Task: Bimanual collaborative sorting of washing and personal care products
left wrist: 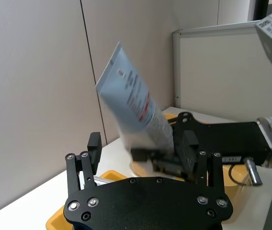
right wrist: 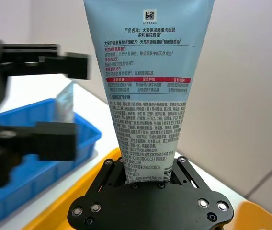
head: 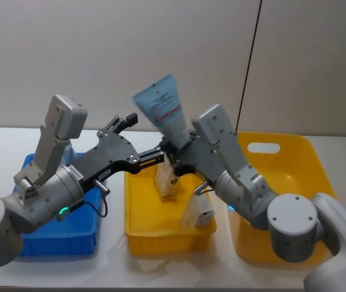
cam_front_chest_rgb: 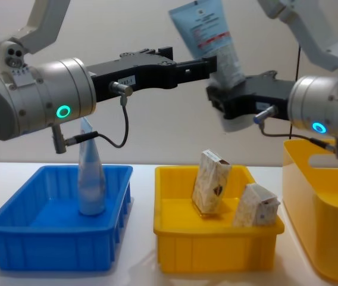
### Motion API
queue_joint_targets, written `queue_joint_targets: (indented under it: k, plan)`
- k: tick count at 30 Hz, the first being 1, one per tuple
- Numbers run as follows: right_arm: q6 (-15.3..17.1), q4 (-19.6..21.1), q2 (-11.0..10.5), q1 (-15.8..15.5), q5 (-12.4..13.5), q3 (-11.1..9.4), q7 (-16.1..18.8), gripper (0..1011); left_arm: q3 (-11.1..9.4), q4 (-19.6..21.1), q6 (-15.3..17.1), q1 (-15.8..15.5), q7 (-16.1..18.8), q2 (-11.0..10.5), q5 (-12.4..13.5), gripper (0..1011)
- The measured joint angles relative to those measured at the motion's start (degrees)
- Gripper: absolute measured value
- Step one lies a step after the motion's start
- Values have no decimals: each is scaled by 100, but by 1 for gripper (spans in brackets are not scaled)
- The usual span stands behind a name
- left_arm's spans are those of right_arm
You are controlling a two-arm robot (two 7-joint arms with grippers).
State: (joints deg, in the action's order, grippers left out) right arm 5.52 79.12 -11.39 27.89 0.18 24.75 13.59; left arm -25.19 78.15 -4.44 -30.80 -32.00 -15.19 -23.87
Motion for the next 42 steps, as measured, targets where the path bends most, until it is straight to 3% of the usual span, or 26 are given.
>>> queue_joint_targets:
  k: [16, 30, 42]
  plan:
    - [-58, 326, 87, -485, -158, -554, -939, 223, 0, 0, 0, 0, 0, 0, 0, 1001]
    - [619, 689, 237, -990, 94, -1273, -1520, 216, 0, 0, 0, 0, 0, 0, 0, 1001]
    - [1126, 632, 360, -1163, 343, -1738, -1700, 216, 0, 0, 0, -1, 0, 0, 0, 1001]
